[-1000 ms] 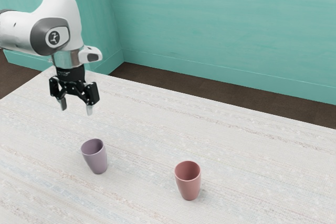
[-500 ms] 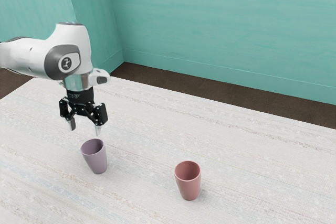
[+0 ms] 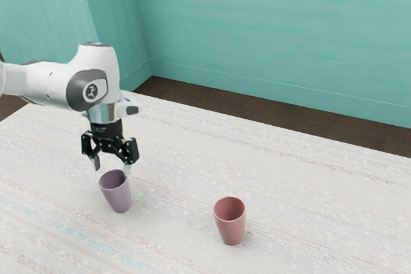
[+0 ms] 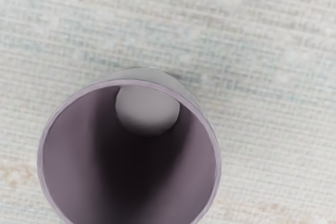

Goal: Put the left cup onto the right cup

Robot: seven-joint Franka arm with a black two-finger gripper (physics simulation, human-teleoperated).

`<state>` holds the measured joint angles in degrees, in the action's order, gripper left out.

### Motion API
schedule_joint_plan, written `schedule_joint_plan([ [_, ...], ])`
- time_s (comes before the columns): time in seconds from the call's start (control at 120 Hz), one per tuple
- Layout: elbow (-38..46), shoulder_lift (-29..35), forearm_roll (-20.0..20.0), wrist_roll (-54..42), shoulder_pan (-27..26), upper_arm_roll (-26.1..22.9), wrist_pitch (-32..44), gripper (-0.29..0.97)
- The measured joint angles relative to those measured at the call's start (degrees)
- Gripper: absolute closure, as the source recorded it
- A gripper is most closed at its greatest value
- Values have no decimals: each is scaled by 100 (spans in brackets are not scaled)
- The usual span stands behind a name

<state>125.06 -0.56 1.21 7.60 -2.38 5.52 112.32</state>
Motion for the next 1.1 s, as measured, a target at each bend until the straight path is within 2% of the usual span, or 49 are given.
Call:
schedule_joint_plan([
  [0.708, 82, -268, 28, 137, -217, -324, 278, 0],
  [1.1, 82, -498, 24, 227, -135, -332, 507, 0],
])
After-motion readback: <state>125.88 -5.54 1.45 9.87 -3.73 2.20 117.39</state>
